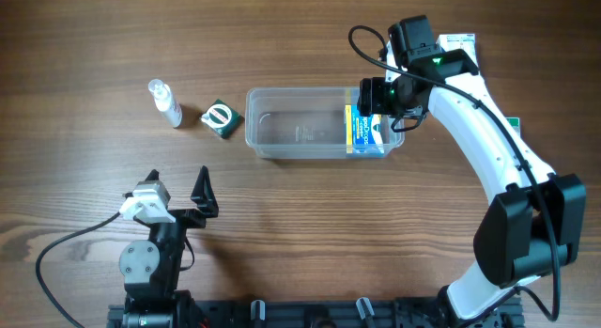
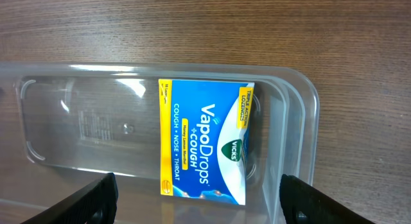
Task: Pack container
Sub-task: 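Carry the VapoDrops box left and lower it into the container, then open right gripper and move to the white Hansaplast box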
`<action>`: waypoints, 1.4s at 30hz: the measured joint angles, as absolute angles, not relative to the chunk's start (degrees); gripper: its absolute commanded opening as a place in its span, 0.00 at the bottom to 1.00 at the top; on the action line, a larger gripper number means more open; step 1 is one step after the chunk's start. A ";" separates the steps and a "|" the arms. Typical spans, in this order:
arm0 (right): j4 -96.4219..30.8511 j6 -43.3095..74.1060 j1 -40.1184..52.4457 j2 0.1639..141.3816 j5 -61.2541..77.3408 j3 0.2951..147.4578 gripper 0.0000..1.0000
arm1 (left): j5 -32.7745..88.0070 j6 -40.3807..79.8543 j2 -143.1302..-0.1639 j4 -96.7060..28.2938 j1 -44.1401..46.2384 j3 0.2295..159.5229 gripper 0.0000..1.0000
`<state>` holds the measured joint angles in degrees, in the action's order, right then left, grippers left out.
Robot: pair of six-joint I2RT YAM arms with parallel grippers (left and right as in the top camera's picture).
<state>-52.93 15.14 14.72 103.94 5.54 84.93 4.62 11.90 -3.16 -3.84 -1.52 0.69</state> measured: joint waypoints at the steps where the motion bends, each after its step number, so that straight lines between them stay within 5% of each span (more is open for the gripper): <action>1: -53.34 15.14 14.72 103.94 5.54 85.10 0.82 | 4.62 11.88 -3.16 -3.84 -1.52 0.69 1.00; 14: -59.00 10.66 9.37 100.16 0.91 98.87 0.94 | 4.62 11.90 -3.16 -3.84 -1.52 0.69 1.00; 25: -55.86 4.73 -3.95 103.09 -1.15 100.33 0.94 | 4.62 11.88 -3.16 -3.84 -1.52 0.69 1.00; 42: -39.22 -2.07 -4.45 120.53 -2.50 103.24 0.91 | 4.62 11.88 -3.16 -3.84 -1.52 0.69 1.00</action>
